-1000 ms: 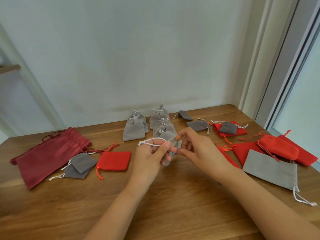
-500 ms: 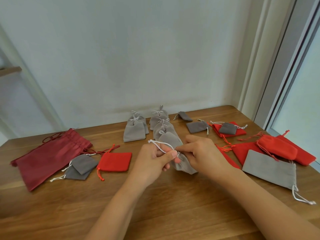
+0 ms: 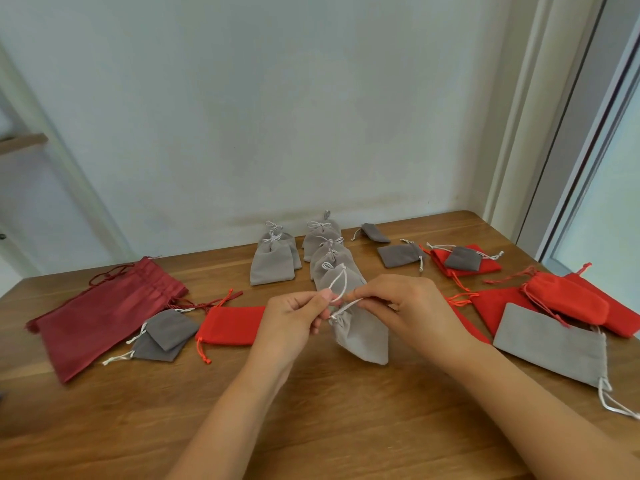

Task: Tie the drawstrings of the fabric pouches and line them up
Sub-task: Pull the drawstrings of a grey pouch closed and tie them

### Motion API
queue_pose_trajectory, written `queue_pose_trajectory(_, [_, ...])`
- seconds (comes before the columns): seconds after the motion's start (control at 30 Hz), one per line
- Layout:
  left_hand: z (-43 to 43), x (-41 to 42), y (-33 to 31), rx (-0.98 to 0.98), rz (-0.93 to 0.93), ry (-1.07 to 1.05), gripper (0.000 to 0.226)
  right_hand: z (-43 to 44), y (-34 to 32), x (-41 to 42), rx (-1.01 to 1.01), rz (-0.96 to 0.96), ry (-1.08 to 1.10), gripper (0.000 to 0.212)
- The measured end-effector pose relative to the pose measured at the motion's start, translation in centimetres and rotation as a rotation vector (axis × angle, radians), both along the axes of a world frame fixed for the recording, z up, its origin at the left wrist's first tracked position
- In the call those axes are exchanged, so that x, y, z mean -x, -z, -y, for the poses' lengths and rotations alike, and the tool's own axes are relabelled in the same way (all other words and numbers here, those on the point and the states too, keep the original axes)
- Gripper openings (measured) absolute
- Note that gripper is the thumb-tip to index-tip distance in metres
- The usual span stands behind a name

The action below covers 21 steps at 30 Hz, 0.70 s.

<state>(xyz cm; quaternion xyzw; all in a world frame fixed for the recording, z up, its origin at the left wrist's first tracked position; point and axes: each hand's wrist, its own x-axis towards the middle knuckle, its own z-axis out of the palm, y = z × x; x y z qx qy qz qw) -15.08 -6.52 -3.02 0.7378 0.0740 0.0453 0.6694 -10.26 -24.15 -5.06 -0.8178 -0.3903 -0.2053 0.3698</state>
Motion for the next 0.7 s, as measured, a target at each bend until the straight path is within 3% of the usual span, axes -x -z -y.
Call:
queue_pose_trajectory(0.1, [-0.1,0.0,0.0,-0.033,-0.023,0.033,0.03,0.1,-0.2,0.1,-0.037,0.05,0.04,0.024])
queue_pose_trajectory(0.2, [-0.1,0.1,0.2,-0.195,-0.039,0.155,0.031,-0.3,-0.2,0.6,-0.06,0.093,0.032,0.022])
queue_pose_trajectory(0.3, [0.2,0.3,0.3,-0.312,-0.001,0.263,0.029,-0.9,0.2,1.1,-0.09,0.032,-0.005,0.015])
queue_pose_trajectory(0.5, [0.2,0.7,-0.2,-0.276,0.083,0.4,0.023,-0.8,0.3,0.7,-0.144,-0.211,0.017,0.013])
queue_pose_trajectory(0.7, [-0.1,0.6,0.1,-0.313,0.057,0.377,0.021,-1.2,-0.1,1.4,-0.092,-0.228,-0.014,0.012])
